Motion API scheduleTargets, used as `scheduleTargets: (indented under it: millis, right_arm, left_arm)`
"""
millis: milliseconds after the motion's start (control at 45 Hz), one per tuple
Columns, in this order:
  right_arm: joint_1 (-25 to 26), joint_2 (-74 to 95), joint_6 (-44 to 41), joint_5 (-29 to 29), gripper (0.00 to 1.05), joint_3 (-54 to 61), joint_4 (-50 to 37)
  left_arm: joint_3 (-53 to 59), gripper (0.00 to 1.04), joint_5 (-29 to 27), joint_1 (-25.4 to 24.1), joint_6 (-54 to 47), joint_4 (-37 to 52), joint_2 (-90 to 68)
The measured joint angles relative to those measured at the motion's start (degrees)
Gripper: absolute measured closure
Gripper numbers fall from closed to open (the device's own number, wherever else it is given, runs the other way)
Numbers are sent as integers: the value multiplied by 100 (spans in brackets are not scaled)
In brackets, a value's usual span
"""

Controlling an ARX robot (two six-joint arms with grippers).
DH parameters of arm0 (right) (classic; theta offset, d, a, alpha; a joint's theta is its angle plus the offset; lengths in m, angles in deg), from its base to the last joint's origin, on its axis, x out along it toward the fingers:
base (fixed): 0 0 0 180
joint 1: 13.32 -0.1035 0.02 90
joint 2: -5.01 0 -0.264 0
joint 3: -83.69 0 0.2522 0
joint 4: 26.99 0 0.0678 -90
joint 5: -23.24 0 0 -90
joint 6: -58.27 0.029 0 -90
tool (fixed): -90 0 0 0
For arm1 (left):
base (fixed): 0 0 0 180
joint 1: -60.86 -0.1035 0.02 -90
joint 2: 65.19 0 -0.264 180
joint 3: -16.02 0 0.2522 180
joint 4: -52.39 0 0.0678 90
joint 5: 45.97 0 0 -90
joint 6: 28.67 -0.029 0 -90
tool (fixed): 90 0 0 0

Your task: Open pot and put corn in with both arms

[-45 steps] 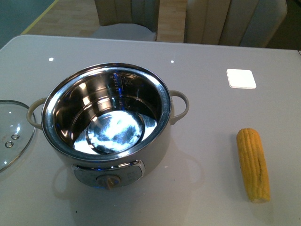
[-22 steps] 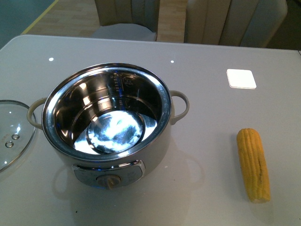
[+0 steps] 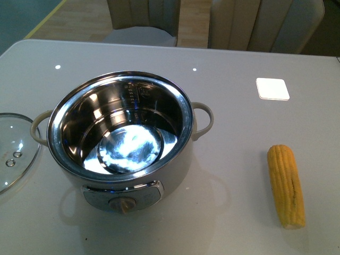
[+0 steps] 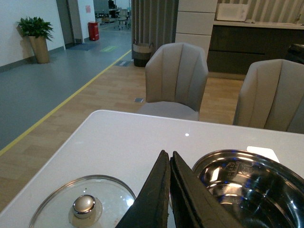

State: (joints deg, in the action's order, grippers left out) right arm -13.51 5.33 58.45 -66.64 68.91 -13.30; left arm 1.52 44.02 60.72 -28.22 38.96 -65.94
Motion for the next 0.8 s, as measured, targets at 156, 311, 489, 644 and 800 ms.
scheduleTargets:
  millis: [156, 311, 489, 644, 800]
  right_arm:
    - [0, -2, 2, 0, 9, 0, 0]
    - [0, -2, 0, 0, 9, 0, 0]
    - [0, -2, 0, 0, 9, 0, 0]
    - [0, -2, 0, 0, 9, 0, 0]
    - [-188, 2286, 1620, 1128, 9, -1235, 2857]
  left_arm:
    - [0, 101, 0, 0, 0, -26, 37]
    - [0, 94, 0, 0, 0, -26, 39]
    - [0, 48, 0, 0, 0, -26, 39]
    - [0, 17, 0, 0, 0, -26, 39]
    - [0, 7, 0, 0, -11, -35, 46]
